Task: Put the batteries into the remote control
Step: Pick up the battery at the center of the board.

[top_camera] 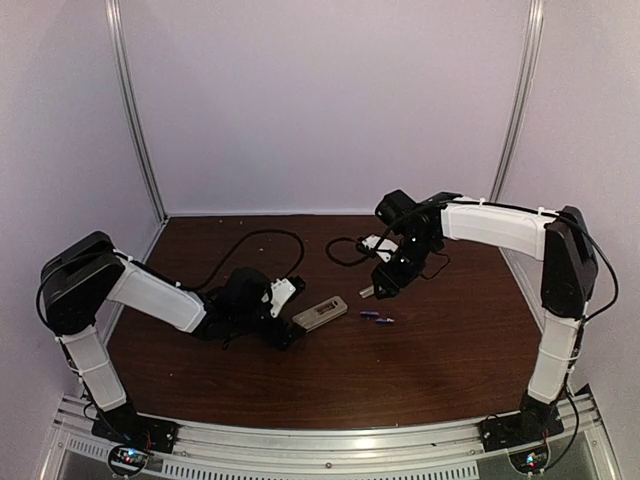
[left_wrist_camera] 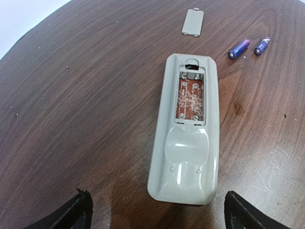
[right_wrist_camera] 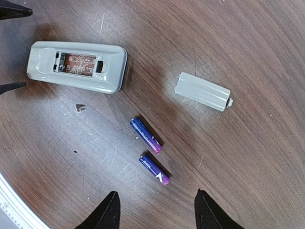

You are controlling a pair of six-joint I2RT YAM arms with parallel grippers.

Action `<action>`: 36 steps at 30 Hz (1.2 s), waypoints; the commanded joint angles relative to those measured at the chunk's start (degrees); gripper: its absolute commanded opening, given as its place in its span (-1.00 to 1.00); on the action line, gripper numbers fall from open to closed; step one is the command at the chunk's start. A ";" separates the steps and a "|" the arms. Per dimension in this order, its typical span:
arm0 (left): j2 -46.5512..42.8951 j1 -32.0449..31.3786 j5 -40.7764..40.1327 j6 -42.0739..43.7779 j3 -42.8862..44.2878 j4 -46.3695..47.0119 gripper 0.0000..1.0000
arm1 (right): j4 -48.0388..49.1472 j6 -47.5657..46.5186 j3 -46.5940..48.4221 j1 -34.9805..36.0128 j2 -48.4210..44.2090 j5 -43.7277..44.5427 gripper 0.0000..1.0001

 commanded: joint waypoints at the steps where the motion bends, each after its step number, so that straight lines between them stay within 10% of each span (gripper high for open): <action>1: -2.89 0.13 -0.83 -1.38 -0.94 -0.69 0.95 | -1.25 -1.60 -1.62 0.89 1.56 1.84 0.07; 36: -10.68 0.22 -4.86 -3.53 -0.78 -4.79 0.95 | -2.55 -3.63 1.51 3.24 13.63 4.85 -0.35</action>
